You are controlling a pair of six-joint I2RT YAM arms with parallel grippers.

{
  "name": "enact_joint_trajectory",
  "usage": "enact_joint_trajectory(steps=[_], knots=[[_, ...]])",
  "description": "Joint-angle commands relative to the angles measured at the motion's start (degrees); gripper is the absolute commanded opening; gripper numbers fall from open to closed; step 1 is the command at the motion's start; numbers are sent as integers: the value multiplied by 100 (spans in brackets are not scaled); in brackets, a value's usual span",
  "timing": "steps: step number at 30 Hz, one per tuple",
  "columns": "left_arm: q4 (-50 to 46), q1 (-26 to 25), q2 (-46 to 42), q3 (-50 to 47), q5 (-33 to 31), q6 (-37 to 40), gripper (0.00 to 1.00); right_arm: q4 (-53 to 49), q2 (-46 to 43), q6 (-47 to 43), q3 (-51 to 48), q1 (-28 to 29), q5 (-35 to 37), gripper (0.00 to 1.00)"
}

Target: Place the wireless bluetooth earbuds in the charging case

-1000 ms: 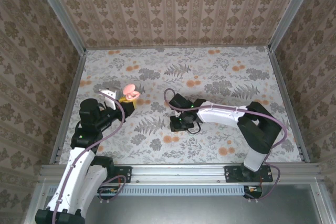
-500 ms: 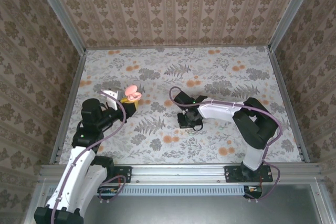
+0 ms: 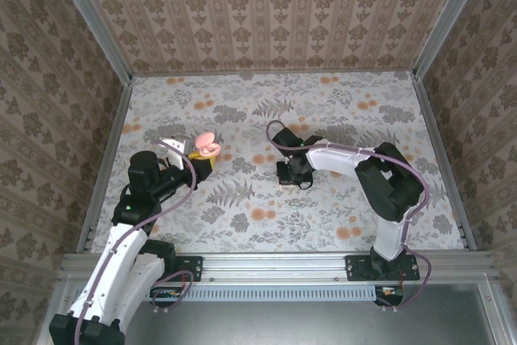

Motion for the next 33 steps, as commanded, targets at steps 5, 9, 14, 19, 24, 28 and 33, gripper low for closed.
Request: enact_joint_trajectory(steps=[5, 9, 14, 19, 24, 28, 33], knots=[[117, -34, -19, 51, -29, 39, 0, -199, -312, -71, 60, -23, 43, 14], [141, -35, -11, 36, -22, 45, 0, -69, -510, -250, -106, -19, -301, 16], [204, -33, 15, -8, 64, -24, 0, 127, -463, -772, -113, -35, -671, 29], [265, -74, 162, 12, 349, -84, 0, 195, -149, -1354, -11, -106, -1144, 37], [381, -287, 436, 62, 733, -109, 0, 45, 44, -1786, 140, -181, -1193, 38], [562, -613, 657, 80, 733, -96, 0, -9, 135, -1954, 220, -198, -1053, 38], [685, -912, 991, 169, 669, -66, 0, -11, 291, -2041, 298, -200, -1028, 37]])
